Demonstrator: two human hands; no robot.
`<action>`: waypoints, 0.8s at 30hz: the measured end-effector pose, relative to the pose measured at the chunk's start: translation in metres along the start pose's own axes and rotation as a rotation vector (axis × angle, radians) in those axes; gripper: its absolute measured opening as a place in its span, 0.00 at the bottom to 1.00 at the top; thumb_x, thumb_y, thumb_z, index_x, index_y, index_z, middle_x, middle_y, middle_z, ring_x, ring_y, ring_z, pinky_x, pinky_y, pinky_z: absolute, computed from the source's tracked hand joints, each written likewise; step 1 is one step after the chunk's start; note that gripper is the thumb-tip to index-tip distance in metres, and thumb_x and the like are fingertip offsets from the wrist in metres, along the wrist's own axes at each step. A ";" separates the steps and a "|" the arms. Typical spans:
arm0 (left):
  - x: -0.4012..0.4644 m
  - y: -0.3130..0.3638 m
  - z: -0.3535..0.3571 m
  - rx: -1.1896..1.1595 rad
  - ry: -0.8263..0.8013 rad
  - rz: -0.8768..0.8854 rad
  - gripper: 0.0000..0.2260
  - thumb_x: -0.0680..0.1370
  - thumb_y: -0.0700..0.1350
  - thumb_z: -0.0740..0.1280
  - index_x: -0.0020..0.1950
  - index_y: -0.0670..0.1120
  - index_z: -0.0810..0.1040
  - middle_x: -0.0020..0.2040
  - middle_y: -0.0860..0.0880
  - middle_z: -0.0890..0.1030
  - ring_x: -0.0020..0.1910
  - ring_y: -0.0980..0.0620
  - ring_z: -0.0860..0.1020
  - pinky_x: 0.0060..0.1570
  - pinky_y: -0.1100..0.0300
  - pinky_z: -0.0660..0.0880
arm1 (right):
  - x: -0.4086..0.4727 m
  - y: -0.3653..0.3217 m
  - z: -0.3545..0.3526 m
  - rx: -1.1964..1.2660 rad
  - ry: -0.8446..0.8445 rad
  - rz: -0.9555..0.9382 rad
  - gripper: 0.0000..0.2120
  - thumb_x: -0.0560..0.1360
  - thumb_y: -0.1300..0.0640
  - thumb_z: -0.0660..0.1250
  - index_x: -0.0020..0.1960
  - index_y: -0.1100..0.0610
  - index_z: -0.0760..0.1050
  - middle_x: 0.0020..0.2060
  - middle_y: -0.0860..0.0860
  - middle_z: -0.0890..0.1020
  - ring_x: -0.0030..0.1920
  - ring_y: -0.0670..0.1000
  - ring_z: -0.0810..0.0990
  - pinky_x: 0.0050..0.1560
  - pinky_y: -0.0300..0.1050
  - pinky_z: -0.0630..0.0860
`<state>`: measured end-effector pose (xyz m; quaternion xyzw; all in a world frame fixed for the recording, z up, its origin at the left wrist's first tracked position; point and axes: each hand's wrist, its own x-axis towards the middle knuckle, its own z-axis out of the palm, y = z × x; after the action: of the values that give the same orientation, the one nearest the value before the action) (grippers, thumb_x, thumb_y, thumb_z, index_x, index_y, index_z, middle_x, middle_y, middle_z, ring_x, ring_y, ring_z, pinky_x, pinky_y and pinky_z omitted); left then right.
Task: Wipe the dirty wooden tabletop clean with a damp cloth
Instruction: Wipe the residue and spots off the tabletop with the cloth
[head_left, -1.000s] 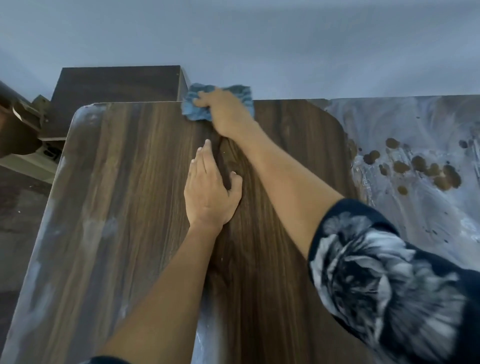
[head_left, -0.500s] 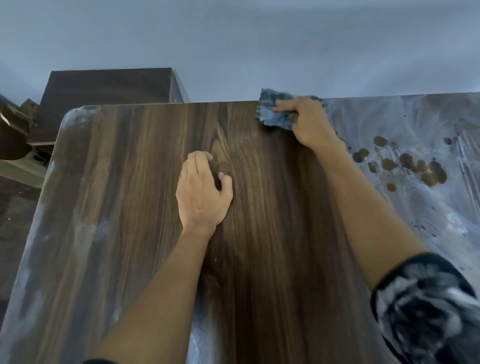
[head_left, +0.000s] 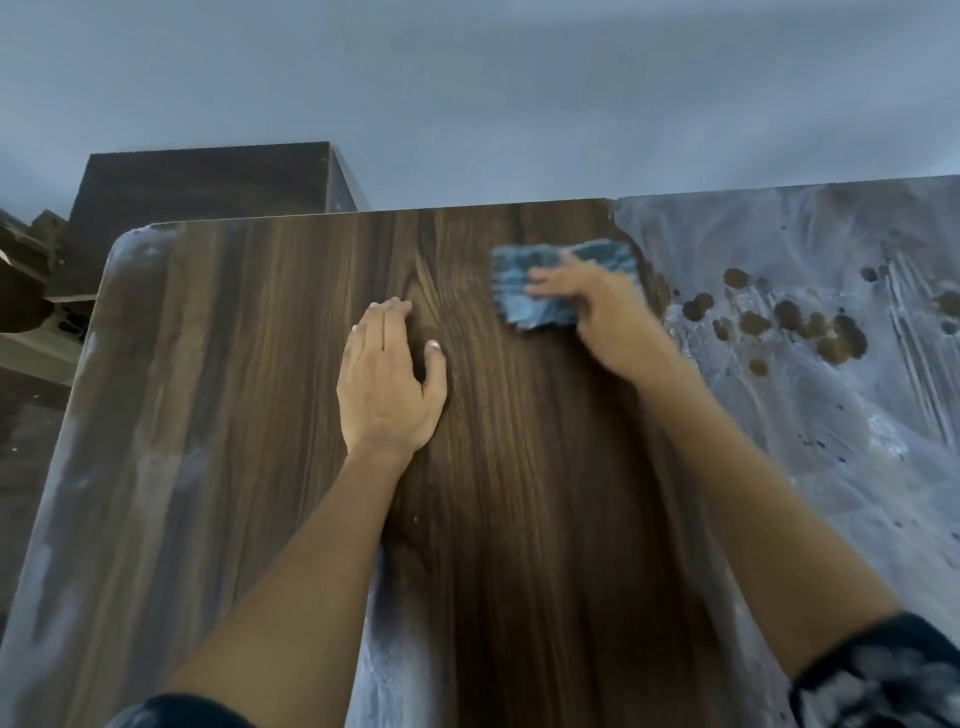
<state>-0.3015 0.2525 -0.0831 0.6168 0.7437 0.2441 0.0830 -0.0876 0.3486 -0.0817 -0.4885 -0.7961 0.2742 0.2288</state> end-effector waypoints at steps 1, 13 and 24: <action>0.000 0.000 0.000 0.012 -0.009 0.002 0.19 0.78 0.49 0.58 0.67 0.42 0.68 0.66 0.46 0.72 0.69 0.48 0.66 0.68 0.48 0.64 | 0.009 0.012 -0.009 -0.020 0.054 0.074 0.20 0.72 0.73 0.58 0.57 0.55 0.76 0.64 0.53 0.74 0.69 0.48 0.64 0.71 0.45 0.58; 0.001 0.001 0.001 0.008 -0.020 -0.013 0.16 0.79 0.44 0.58 0.65 0.42 0.71 0.69 0.47 0.70 0.72 0.49 0.63 0.72 0.52 0.57 | 0.007 -0.008 0.010 0.063 -0.017 -0.011 0.16 0.73 0.71 0.59 0.56 0.60 0.77 0.62 0.55 0.76 0.68 0.47 0.62 0.71 0.43 0.56; -0.004 0.003 -0.001 0.055 -0.025 -0.005 0.16 0.79 0.42 0.56 0.66 0.41 0.70 0.69 0.45 0.70 0.71 0.47 0.63 0.72 0.50 0.59 | -0.020 0.014 -0.037 0.011 0.160 0.209 0.13 0.72 0.71 0.62 0.54 0.63 0.78 0.58 0.57 0.78 0.64 0.53 0.72 0.63 0.29 0.61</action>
<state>-0.2987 0.2490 -0.0816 0.6200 0.7506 0.2158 0.0758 -0.0467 0.3438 -0.0660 -0.5877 -0.7187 0.2611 0.2644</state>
